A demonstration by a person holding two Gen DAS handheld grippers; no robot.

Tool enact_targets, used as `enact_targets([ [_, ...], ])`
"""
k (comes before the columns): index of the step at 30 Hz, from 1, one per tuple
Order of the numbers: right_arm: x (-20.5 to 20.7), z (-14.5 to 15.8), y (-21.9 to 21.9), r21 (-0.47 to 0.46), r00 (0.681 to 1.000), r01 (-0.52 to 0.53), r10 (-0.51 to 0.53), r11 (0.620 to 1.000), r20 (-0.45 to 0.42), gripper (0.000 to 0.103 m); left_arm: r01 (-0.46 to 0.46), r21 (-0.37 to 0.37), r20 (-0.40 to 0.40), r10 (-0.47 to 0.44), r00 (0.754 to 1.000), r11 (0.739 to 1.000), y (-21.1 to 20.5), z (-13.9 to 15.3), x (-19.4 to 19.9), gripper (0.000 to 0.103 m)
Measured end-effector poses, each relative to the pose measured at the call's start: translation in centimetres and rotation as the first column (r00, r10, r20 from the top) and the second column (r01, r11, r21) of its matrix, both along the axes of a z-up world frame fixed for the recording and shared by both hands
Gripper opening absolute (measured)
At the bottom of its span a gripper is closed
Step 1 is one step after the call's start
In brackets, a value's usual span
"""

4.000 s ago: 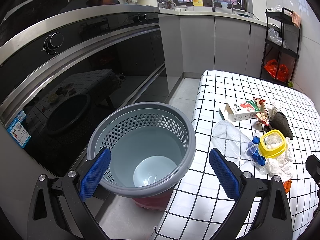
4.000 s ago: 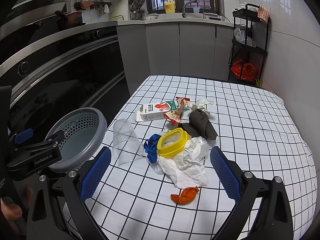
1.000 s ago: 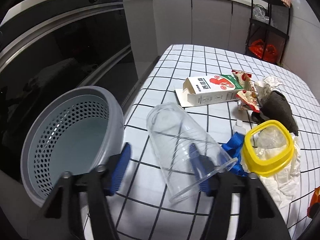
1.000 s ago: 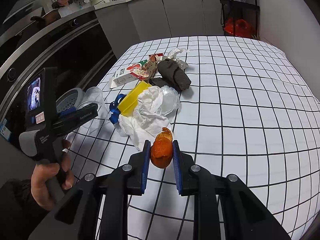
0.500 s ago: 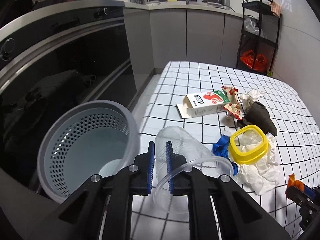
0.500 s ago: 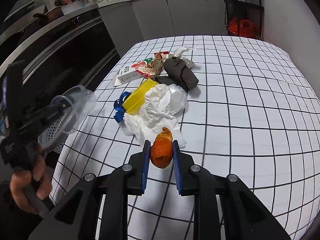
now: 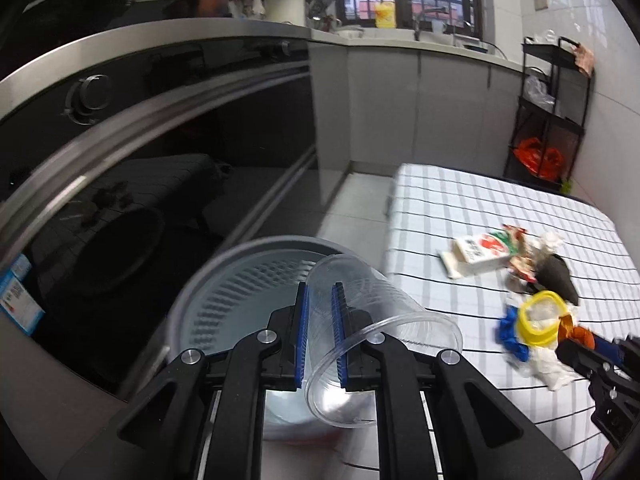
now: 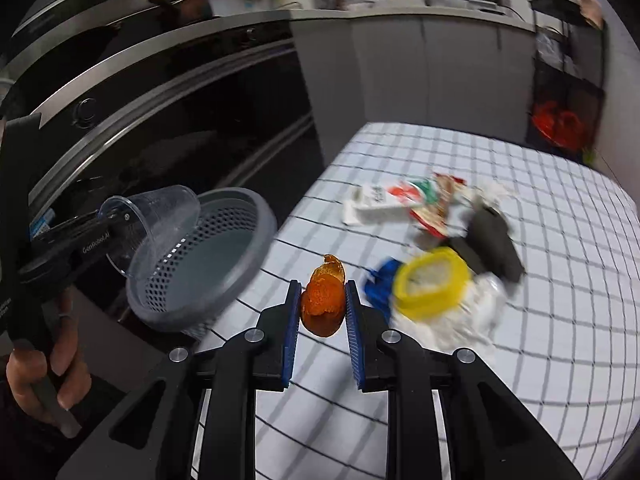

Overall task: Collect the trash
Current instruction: 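Carry the orange peel and clear cup over the wastebasket and release both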

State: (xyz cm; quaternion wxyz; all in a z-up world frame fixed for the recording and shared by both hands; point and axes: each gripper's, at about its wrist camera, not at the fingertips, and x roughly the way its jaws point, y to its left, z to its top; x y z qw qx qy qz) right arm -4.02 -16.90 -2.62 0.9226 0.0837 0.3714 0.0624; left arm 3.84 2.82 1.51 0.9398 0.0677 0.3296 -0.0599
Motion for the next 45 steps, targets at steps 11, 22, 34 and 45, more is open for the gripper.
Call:
enact_targets([
  [11, 8.1, -0.8, 8.1, 0.014, 0.982, -0.189, 0.19, 0.982, -0.006, 0.021, -0.144, 0.021, -0.058, 0.145, 0.988, 0.989, 5.5, -2.5, 3.2, 0.012],
  [22, 12.1, -3.2, 11.2, 0.012, 0.962, -0.265, 0.266, 0.964, -0.069, 0.022, -0.197, 0.011, -0.162, 0.196, 0.967, 0.98, 7.3, -4.7, 5.7, 0.012],
  [34, 13.4, -4.3, 11.8, 0.022, 0.954, -0.285, 0.286, 0.958, -0.09, 0.027, -0.22, 0.016, -0.216, 0.218, 0.952, 0.975, 8.0, -5.6, 6.2, 0.013],
  [45, 12.9, -3.7, 11.3, 0.024, 0.965, -0.258, 0.259, 0.966, -0.054, 0.055, -0.242, 0.044, -0.151, 0.246, 0.957, 0.969, 8.1, -4.7, 5.6, 0.061],
])
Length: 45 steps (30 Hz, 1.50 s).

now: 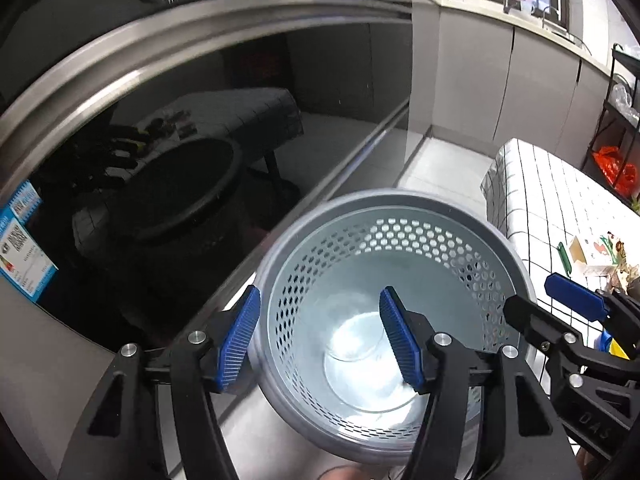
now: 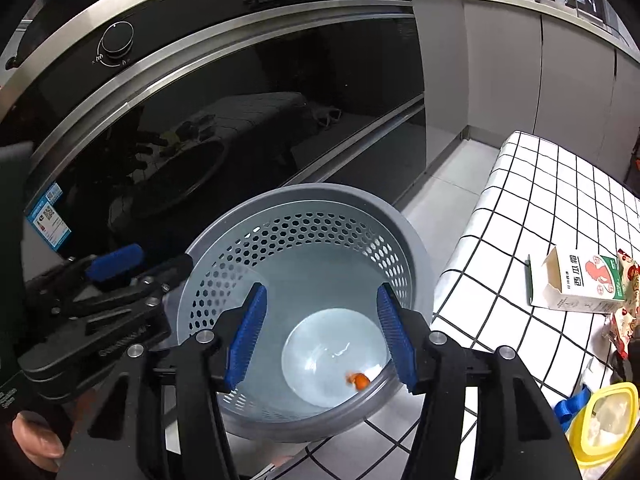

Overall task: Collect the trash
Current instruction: 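Carry the orange peel and clear cup over the wastebasket and release both, then move both grippers back over the trash on the table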

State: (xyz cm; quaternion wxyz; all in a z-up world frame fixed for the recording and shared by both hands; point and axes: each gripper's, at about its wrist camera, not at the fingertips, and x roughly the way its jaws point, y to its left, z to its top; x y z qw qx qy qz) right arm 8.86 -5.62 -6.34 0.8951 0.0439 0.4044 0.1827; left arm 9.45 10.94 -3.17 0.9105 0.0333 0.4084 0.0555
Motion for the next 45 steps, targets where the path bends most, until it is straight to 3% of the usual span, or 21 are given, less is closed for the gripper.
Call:
enact_targets([
  [14, -0.5, 0.1, -0.2, -0.002, 1.0, 0.007, -0.007, 1.0, 0.008, 0.055, -0.006, -0.014, -0.003, 0.006, 1.0, 1.0, 0.2, -0.1, 0.2, 0.061],
  [20, -1.1, 0.3, -0.6, -0.009, 1.0, 0.016, -0.016, 1.0, 0.012, 0.055, 0.006, -0.013, 0.033, -0.006, 0.999, 1.0, -0.1, 0.4, -0.4, 0.061],
  [26, -2.8, 0.8, -1.8, -0.022, 0.998, 0.052, -0.051, 0.998, 0.032, 0.055, 0.028, 0.0, 0.082, -0.028, 0.996, 1.0, -0.8, 1.1, -1.3, 0.075],
  [28, -3.5, 1.0, -2.7, -0.023, 0.996, 0.075, -0.074, 0.997, 0.039, 0.055, 0.043, -0.003, 0.105, -0.042, 0.994, 0.999, -1.4, 1.5, -1.9, 0.084],
  [34, -6.8, 1.0, -6.3, -0.037, 0.984, 0.168, -0.166, 0.985, 0.061, 0.056, 0.112, -0.043, 0.15, -0.104, 0.983, 0.993, -2.9, 2.5, -3.3, 0.094],
  [45, -15.6, 2.0, -15.3, -0.09, 0.936, 0.343, -0.333, 0.935, 0.116, 0.06, 0.234, -0.101, 0.189, -0.212, 0.959, 0.967, -6.9, 3.3, -6.0, 0.095],
])
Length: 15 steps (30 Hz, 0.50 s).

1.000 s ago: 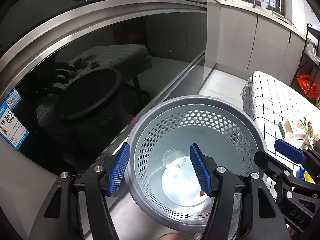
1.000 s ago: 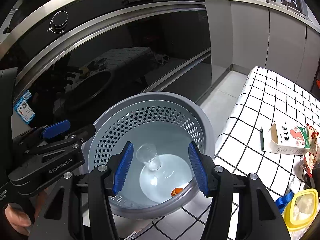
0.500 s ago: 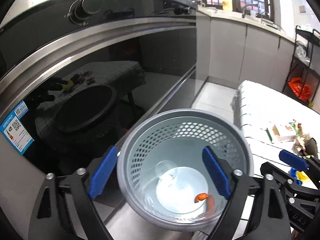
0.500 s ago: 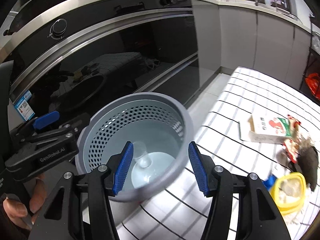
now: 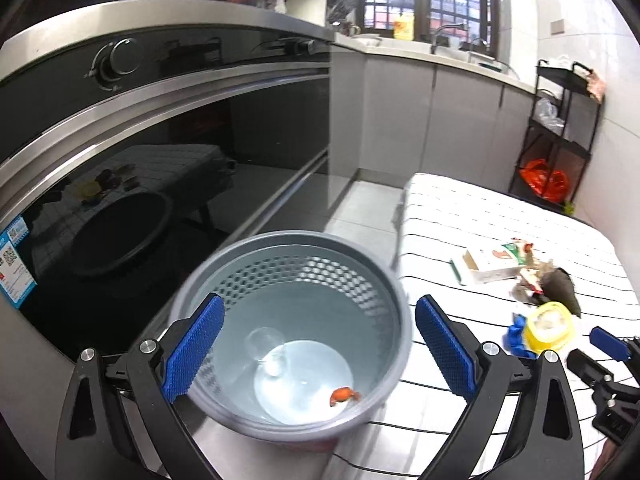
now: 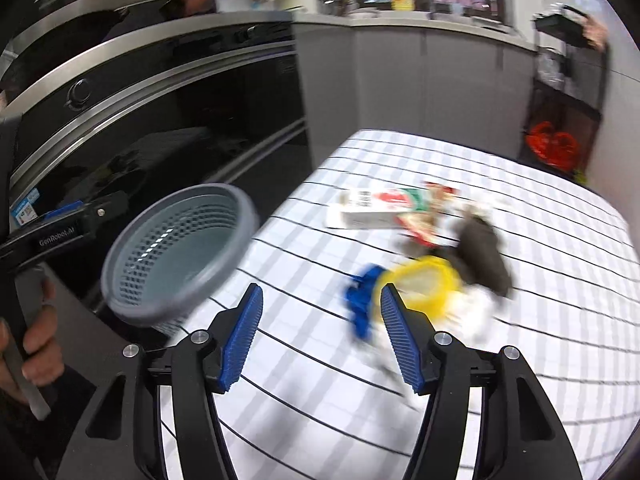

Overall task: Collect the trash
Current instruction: 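Move both grippers back over the trash on the table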

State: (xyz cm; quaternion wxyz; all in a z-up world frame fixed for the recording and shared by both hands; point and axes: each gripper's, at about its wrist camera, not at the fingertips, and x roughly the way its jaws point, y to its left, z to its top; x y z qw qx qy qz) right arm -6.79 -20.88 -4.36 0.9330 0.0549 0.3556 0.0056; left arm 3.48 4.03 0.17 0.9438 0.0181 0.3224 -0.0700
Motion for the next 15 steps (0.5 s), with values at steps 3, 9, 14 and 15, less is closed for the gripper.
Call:
enact_targets([
  [3, -2.2, 0.3, -2.5, -0.009, 0.999, 0.051, -0.051, 0.999, 0.008, 0.062, 0.047, -0.022, -0.004, -0.047, 0.999, 0.999, -1.7, 0.2, -0.9, 0.096],
  [9, -4.0, 0.0, -5.8, -0.021, 0.994, 0.104, -0.104, 0.994, -0.016, 0.064, 0.134, -0.039, -0.009, -0.134, 0.991, 0.99, -6.2, 0.7, -2.6, 0.097],
  [14, -3.9, -1.7, -7.8, -0.005, 0.992, 0.104, -0.104, 0.995, -0.068, 0.065, 0.168, -0.034, 0.014, -0.168, 0.986, 0.985, -9.7, 1.0, -2.7, 0.097],
  [15, -3.7, -2.0, -7.9, -0.003, 0.992, 0.101, -0.101, 0.995, -0.075, 0.065, 0.169, -0.036, 0.012, -0.168, 0.986, 0.985, -10.0, 0.9, -2.6, 0.097],
])
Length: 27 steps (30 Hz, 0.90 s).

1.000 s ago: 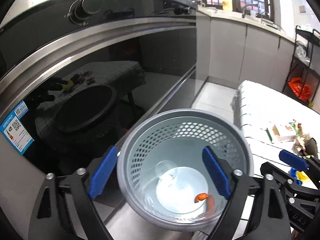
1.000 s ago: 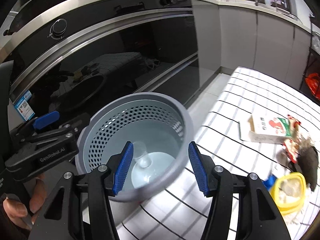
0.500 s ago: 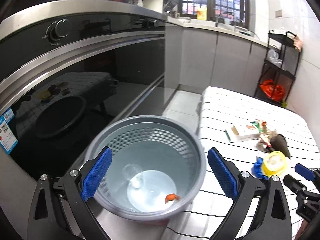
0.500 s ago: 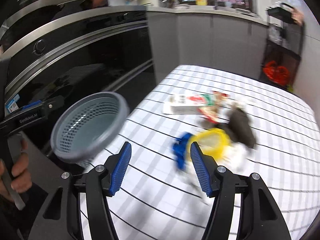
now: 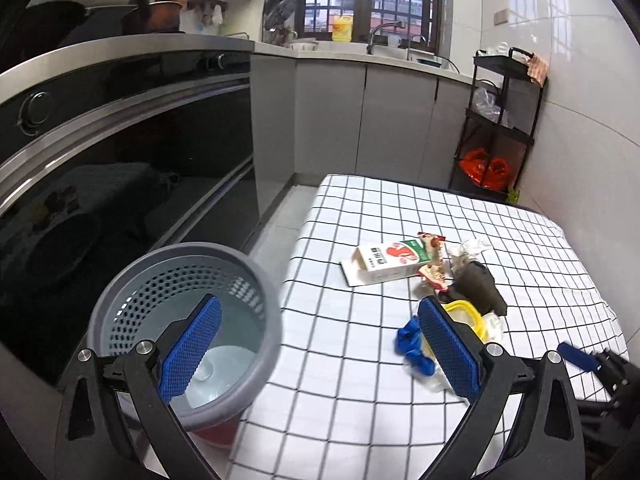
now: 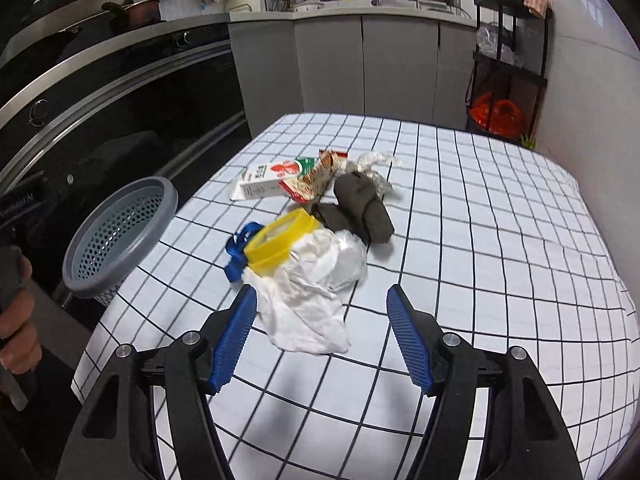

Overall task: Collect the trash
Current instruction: 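Move both grippers back over the trash on the table, then grasp the white tissue with the right gripper while the left gripper grasps the yellow lid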

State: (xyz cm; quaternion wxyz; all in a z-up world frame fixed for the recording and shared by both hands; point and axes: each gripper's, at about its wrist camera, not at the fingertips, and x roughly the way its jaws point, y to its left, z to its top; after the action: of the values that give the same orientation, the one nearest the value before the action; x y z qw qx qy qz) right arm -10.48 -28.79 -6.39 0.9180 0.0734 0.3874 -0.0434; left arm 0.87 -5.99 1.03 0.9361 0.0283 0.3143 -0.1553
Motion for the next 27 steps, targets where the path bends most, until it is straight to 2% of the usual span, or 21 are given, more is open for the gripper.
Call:
enact_targets([
  [4, 1.3, -1.1, -0.5, 0.022, 0.999, -0.029, 0.03, 0.999, -0.028, 0.065, 0.012, -0.005, -0.03, -0.012, 0.999, 1.0, -1.2, -1.3, 0.6, 0.097],
  [12, 4.6, -3.0, -0.6, 0.06, 0.995, -0.083, 0.086, 0.995, -0.051, 0.065, 0.007, 0.085, -0.05, -0.003, 0.999, 0.996, -2.3, -4.2, 1.4, 0.097],
  [20, 5.7, -5.0, 0.3, 0.035, 0.99, -0.08, 0.084, 0.996, -0.115, 0.063, 0.012, 0.131, -0.077, -0.002, 0.997, 0.991, -2.7, -5.8, 1.8, 0.097],
  [21, 5.8, -5.2, 0.5, 0.029, 0.989, -0.084, 0.087, 0.996, -0.121, 0.056, 0.013, 0.129, -0.083, -0.003, 0.997, 0.992, -2.7, -5.9, 1.8, 0.097],
  [22, 5.9, -5.4, 0.7, 0.024, 0.987, -0.091, 0.093, 0.996, -0.131, 0.045, 0.016, 0.124, -0.088, -0.005, 0.996, 0.992, -2.7, -5.9, 1.8, 0.097],
  [23, 6.0, -5.6, 0.9, 0.021, 0.985, -0.096, 0.098, 0.995, -0.143, 0.039, 0.019, 0.122, -0.091, -0.008, 0.996, 0.992, -2.8, -5.9, 1.8, 0.097],
  [25, 5.9, -5.8, 1.1, 0.029, 0.983, -0.104, 0.107, 0.994, -0.15, 0.016, 0.024, 0.124, -0.09, -0.012, 0.996, 0.992, -3.0, -5.9, 1.7, 0.097],
  [27, 5.6, -5.5, 1.1, 0.032, 0.984, -0.104, 0.108, 0.994, -0.142, 0.006, 0.031, 0.13, -0.084, -0.02, 0.996, 0.991, -3.2, -5.9, 1.5, 0.097],
])
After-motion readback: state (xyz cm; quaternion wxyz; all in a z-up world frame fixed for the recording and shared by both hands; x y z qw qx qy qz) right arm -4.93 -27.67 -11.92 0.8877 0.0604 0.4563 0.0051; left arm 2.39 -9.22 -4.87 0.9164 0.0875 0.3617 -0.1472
